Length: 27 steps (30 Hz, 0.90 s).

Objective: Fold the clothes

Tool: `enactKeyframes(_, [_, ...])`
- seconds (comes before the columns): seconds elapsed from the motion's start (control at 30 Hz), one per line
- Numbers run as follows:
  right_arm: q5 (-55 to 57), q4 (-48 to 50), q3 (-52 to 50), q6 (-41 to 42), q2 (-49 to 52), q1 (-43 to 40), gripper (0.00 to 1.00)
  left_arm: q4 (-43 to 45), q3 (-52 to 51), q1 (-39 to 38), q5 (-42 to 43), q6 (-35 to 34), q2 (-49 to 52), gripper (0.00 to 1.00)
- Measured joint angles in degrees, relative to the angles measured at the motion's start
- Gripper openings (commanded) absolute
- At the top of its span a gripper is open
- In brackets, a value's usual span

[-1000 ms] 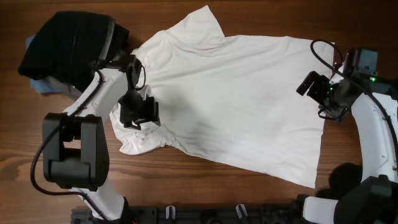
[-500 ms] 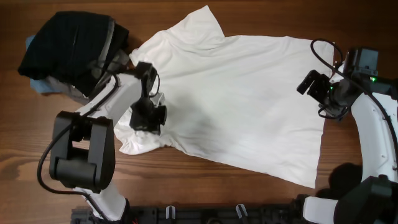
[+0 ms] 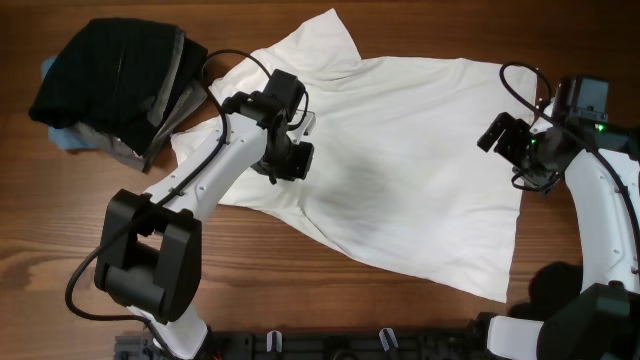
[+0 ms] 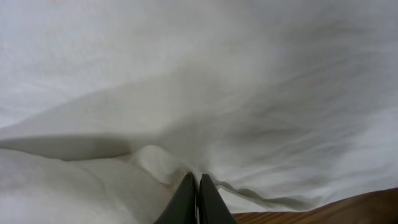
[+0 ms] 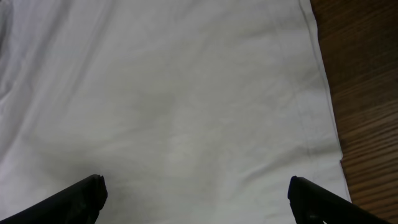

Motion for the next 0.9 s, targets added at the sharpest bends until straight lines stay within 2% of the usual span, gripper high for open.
enactKeyframes(0.1, [0.0, 0.0, 0.0, 0.0, 0.0, 0.0, 0.98, -2.4, 0.0, 0.0, -0.4, 0.0, 0.0, 0.04])
enactKeyframes(0.13, [0.0, 0.0, 0.0, 0.0, 0.0, 0.0, 0.98, -4.2, 0.0, 0.0, -0.4, 0.0, 0.0, 0.45])
enactKeyframes(0.17, [0.0, 0.0, 0.0, 0.0, 0.0, 0.0, 0.98, -6.5, 0.0, 0.0, -0.6, 0.0, 0.0, 0.57])
enactKeyframes(0.23, [0.0, 0.3, 0.0, 0.0, 0.0, 0.0, 0.98, -8.9, 0.0, 0.0, -0.7, 0.1, 0.0, 0.55])
enactKeyframes(0.3, [0.0, 0.5, 0.0, 0.0, 0.0, 0.0, 0.98, -10.1, 0.0, 0.1, -1.8, 0.0, 0.0, 0.57])
enactKeyframes(0.37, [0.0, 0.4, 0.0, 0.0, 0.0, 0.0, 0.98, -10.6, 0.0, 0.7, -5.3, -0.8, 0.0, 0.71])
enactKeyframes(0.5, [0.0, 0.4, 0.0, 0.0, 0.0, 0.0, 0.98, -7.3, 0.3, 6.5, -11.3, -3.8, 0.0, 0.86])
enactKeyframes(0.6, [0.0, 0.3, 0.0, 0.0, 0.0, 0.0, 0.98, -1.8, 0.7, 13.8, -12.9, -4.6, 0.0, 0.88])
enactKeyframes(0.7, [0.0, 0.2, 0.0, 0.0, 0.0, 0.0, 0.99, -1.0, 0.7, 20.1, -9.2, -1.9, 0.3, 0.89])
enactKeyframes(0.77, [0.0, 0.2, 0.0, 0.0, 0.0, 0.0, 0.98, -1.2, 0.7, 21.7, -5.3, 1.1, 2.0, 0.83])
enactKeyframes(0.8, [0.0, 0.1, 0.0, 0.0, 0.0, 0.0, 0.99, -1.4, 0.7, 21.9, -3.8, 2.1, 3.1, 0.76])
enactKeyframes(0.87, [0.0, 0.1, 0.0, 0.0, 0.0, 0.0, 0.98, -1.8, 0.7, 22.0, -0.3, 5.0, 6.8, 0.69])
enactKeyframes(0.9, [0.0, 0.1, 0.0, 0.0, 0.0, 0.0, 0.98, -2.7, 0.6, 21.8, 1.6, 5.7, 7.9, 0.60])
